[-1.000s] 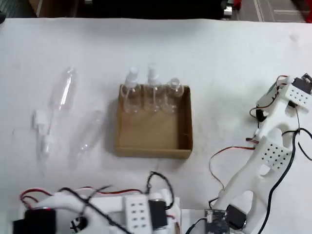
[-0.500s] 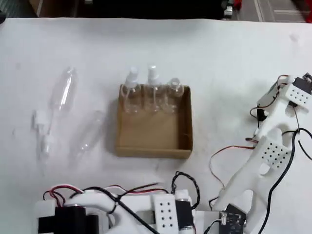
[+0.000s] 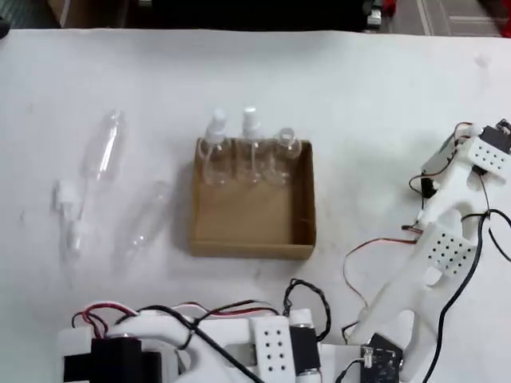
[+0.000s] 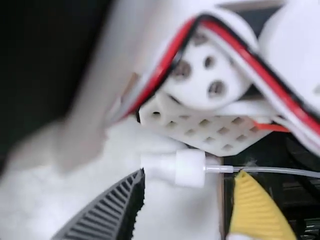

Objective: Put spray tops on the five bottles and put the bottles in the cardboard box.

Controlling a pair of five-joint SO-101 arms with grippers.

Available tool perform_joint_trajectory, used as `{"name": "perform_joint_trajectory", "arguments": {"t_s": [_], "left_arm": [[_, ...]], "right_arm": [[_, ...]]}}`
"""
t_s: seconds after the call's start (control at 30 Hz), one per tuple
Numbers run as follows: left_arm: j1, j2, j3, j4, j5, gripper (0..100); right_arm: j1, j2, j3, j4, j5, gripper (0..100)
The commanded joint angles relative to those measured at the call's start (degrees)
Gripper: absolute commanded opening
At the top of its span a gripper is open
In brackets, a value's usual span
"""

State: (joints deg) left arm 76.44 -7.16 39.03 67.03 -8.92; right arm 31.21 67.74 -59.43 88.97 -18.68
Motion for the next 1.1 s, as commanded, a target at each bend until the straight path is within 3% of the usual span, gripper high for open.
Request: {"name": "perform_joint_trajectory", "arguments": {"t_s": [0.0,0.23,0.47,0.77,0.93,1.07], "left_arm": [[-5.93,7.25,-4.31,1.41,0.97,27],[-8.75,13.23,-8.62,2.46,0.18,26],[-13.58,19.74,-17.85,12.48,-4.4,26],[-11.91,19.56,-19.08,13.27,-7.82,23],[-15.87,16.84,-18.81,13.8,-7.91,23],[-17.98,11.74,-17.85,15.91,-8.53,12]], "right_arm": [[2.42,2.77,0.0,-0.57,-0.35,2.5],[2.51,2.77,0.0,-0.4,-0.35,2.5],[2.59,1.98,0.0,0.31,-0.35,2.5],[2.51,1.71,0.0,1.1,-0.35,2.5],[2.51,1.71,0.0,0.84,-0.35,2.5],[2.51,1.71,0.0,0.84,-0.35,2.5]]}}
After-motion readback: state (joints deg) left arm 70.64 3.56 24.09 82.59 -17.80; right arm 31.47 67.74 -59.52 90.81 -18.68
